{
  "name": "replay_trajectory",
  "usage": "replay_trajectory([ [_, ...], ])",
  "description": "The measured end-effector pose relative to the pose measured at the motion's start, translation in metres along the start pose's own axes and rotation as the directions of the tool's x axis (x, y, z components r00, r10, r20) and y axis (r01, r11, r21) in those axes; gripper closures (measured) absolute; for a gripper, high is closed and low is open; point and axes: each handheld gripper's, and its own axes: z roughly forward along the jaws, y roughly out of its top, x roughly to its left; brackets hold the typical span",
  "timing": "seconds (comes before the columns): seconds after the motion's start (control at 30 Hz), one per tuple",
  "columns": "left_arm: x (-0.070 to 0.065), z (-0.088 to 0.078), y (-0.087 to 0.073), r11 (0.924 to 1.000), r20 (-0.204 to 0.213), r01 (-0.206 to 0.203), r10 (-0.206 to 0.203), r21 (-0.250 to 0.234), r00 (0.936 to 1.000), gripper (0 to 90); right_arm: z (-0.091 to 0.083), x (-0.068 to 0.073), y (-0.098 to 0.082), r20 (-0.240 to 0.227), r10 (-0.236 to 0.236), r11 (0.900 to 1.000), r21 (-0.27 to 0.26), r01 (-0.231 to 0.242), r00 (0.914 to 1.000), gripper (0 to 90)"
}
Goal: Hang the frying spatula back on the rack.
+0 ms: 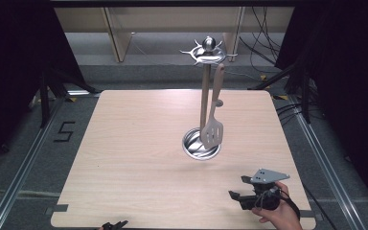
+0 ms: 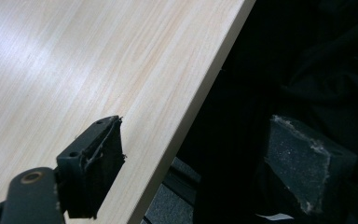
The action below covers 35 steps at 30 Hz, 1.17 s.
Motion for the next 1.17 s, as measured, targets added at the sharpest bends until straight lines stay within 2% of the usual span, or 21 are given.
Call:
replay_trajectory([
  [0.03, 0.0, 0.0, 0.0, 1.0, 0.0, 0.0, 0.0, 0.0, 1.0, 18.0, -0.001, 0.001, -0.001, -0.004, 0.012, 1.0, 0.012, -0.012, 0.9999, 27.0],
  [0.07, 0.0, 0.0, 0.0, 1.0, -0.001, 0.0, 0.0, 0.001, 1.0, 18.0, 0.0, -0.001, -0.003, 0.005, -0.019, 1.0, -0.003, 0.019, 0.9998, 26.9],
  [0.1, 0.0, 0.0, 0.0, 1.0, -0.001, 0.001, -0.001, 0.0, 1.0, 18.0, -0.001, 0.002, -0.004, 0.001, 0.011, 1.0, 0.006, -0.011, 0.9999, 26.9],
  [0.13, 0.0, 0.0, 0.0, 1.0, -0.001, 0.0, 0.0, 0.001, 1.0, 18.0, -0.001, 0.0, -0.004, -0.003, -0.014, 1.0, 0.006, 0.014, 0.9999, 26.8],
  [0.2, 0.0, 0.0, 0.0, 1.0, 0.0, 0.0, 0.0, 0.0, 1.0, 18.0, -0.001, 0.0, -0.005, 0.0, -0.011, 1.0, 0.01, 0.011, 0.9999, 26.8],
  [0.23, 0.0, 0.0, 0.0, 1.0, 0.0, -0.001, 0.001, 0.0, 1.0, 18.0, -0.002, 0.0, -0.007, 0.017, -0.016, 1.0, 0.009, 0.016, 0.9997, 26.5],
  [0.3, 0.0, 0.0, 0.0, 1.0, 0.0, 0.0, 0.0, 0.0, 1.0, 18.0, -0.002, -0.001, -0.009, 0.014, -0.027, 1.0, 0.016, 0.027, 0.9995, 26.1],
  [0.33, 0.0, 0.0, 0.0, 1.0, 0.0, -0.001, 0.001, 0.001, 1.0, 18.0, -0.003, 0.002, -0.011, 0.025, -0.004, 1.0, 0.012, 0.004, 0.9997, 25.8],
  [0.37, 0.0, 0.0, 0.0, 1.0, -0.001, 0.001, -0.001, 0.001, 1.0, 18.0, -0.003, 0.0, -0.011, 0.022, -0.022, 1.0, 0.008, 0.022, 0.9995, 25.3],
  [0.4, 0.0, 0.0, 0.0, 1.0, 0.0, 0.0, 0.0, 0.001, 1.0, 18.0, -0.004, 0.002, -0.012, 0.017, 0.001, 1.0, 0.017, -0.001, 0.9999, 23.6],
  [0.5, 0.0, 0.0, 0.0, 1.0, 0.001, -0.002, 0.002, 0.004, 1.0, 18.0, -0.005, 0.001, -0.014, -0.02, -0.044, 0.999, -0.025, 0.043, 0.9989, 19.9],
  [0.7, 0.0, 0.0, 0.0, 1.0, -0.001, -0.002, 0.002, 0.004, 1.0, 18.0, -0.008, 0.004, -0.016, 0.002, -0.075, 0.997, -0.029, 0.075, 0.9972, 18.6],
  [0.93, 0.0, 0.0, 0.0, 1.0, -0.001, -0.002, 0.002, 0.005, 1.0, 18.0, -0.007, 0.004, -0.02, 0.003, -0.059, 0.998, -0.017, 0.059, 0.9982, 18.6],
  [1.0, 0.0, 0.001, 0.0, 1.0, 0.001, -0.003, 0.003, 0.004, 1.0, 18.0, -0.007, 0.003, -0.02, -0.02, -0.06, 0.998, -0.006, 0.06, 0.998, 18.6],
  [1.03, 0.0, 0.001, 0.0, 1.0, 0.001, -0.002, 0.002, 0.004, 1.0, 18.0, -0.007, 0.003, -0.021, -0.018, -0.058, 0.998, -0.006, 0.058, 0.9981, 18.6],
  [1.07, 0.0, 0.0, 0.0, 1.0, -0.003, -0.001, 0.001, 0.004, 1.0, 18.0, -0.007, 0.004, -0.021, 0.007, -0.05, 0.999, -0.018, 0.05, 0.9987, 18.7],
  [1.17, -0.001, 0.001, 0.0, 1.0, -0.014, -0.002, 0.003, 0.004, 0.9999, 18.0, -0.006, 0.003, -0.022, -0.002, -0.069, 0.997, -0.018, 0.069, 0.9976, 19.0],
])
